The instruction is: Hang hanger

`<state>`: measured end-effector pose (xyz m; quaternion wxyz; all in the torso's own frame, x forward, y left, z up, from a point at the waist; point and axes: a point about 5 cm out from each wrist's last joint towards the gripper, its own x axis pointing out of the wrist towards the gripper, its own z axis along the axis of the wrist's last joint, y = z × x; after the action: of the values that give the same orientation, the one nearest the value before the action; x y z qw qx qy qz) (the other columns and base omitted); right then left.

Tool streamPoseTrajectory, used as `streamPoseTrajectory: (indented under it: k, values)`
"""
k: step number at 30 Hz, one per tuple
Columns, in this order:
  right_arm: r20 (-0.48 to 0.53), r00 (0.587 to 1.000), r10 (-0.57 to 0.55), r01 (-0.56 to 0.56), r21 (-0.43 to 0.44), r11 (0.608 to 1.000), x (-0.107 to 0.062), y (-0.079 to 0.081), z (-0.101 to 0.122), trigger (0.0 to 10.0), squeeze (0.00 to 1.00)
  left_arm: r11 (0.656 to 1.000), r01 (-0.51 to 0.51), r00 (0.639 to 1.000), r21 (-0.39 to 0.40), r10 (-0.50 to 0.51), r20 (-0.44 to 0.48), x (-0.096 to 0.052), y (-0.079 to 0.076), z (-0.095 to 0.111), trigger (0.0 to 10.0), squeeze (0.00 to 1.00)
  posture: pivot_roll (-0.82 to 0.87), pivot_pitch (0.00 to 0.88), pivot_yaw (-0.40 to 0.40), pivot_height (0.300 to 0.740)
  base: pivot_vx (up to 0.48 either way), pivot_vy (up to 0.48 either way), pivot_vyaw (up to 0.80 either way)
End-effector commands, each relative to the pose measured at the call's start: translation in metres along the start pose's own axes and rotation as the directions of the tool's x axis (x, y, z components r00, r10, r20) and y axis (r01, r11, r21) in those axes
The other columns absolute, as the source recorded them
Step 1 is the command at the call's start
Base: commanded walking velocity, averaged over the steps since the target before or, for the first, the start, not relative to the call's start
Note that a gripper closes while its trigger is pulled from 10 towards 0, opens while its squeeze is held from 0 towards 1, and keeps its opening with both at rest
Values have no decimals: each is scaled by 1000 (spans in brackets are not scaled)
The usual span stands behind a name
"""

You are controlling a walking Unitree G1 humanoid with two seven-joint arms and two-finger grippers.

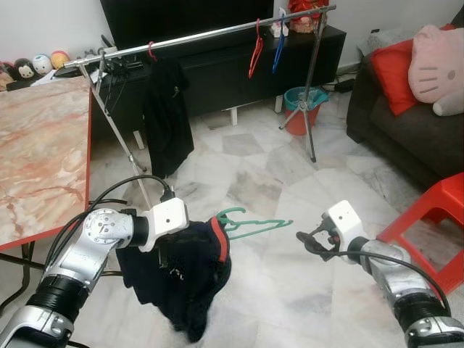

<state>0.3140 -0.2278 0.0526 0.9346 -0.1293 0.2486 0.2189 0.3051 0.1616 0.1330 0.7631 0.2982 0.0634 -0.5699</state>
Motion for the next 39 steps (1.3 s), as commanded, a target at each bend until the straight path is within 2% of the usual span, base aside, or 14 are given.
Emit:
streamPoseTrajectory:
  k: [1,4,6,14,18,22,24,26,28,29,31,35,36,39]
  values:
    - [2,1000,0,0,-1,1000,0,2,1,10000,0,1000,-14,1000,7,15,-8,-8,7,2,10000,0,37,0,62,740,0,0,0]
    - [70,992,-105,104,22,994,1,-4,8,10000,0,999,-39,999,-12,39,-3,-7,9,3,10000,0,39,0,62,740,0,0,0]
    - [220,956,-192,175,96,980,-1,-8,28,10000,0,996,-85,996,-27,84,-32,-1,8,-2,10000,0,34,0,65,740,0,0,0]
    - [392,895,-213,156,171,973,-7,-7,48,10000,0,979,-169,986,-118,167,-25,14,0,-10,10000,0,26,0,64,740,0,0,0]
    - [424,894,-145,91,145,985,-11,-6,53,10000,0,982,-148,989,-121,146,-19,17,-5,-11,10000,0,19,0,65,740,0,0,0]
    - [356,928,106,-100,-34,994,-16,0,51,10000,0,994,-96,994,-58,92,-58,15,-7,-15,10000,0,14,0,67,740,0,0,0]
    - [326,931,163,-146,-77,986,-18,1,49,10000,0,994,-91,994,-58,88,-60,14,-6,-16,10000,0,11,0,68,740,0,0,0]
    - [238,921,309,-281,-147,948,-23,6,40,10000,0,995,-78,996,-60,75,-50,12,-3,-13,10000,0,11,0,68,740,0,0,0]
    - [226,918,326,-297,-154,942,-23,7,39,10000,0,996,-75,996,-56,72,-48,12,-3,-13,10000,0,11,0,68,740,0,0,0]
    - [139,892,430,-398,-209,893,-28,12,30,10000,0,997,-49,998,-56,47,-40,11,-2,-11,10000,0,13,0,67,740,0,0,0]
    - [63,818,572,-552,-199,810,-35,19,22,10000,0,998,31,999,-58,-32,-27,8,-3,-7,10000,0,15,0,70,740,0,0,0]
    - [52,761,647,-631,-172,756,-40,23,23,10000,0,990,119,993,-70,-120,-5,5,-5,0,10000,0,19,0,67,740,0,0,0]
    - [41,714,699,-683,-175,709,-44,27,25,10000,0,975,214,976,-52,-216,-25,3,-12,2,10000,0,21,0,69,740,0,0,0]
    - [38,684,729,-713,-179,678,-46,29,28,10000,0,956,291,955,-41,-293,-57,0,-18,1,10000,0,21,0,68,740,0,0,0]
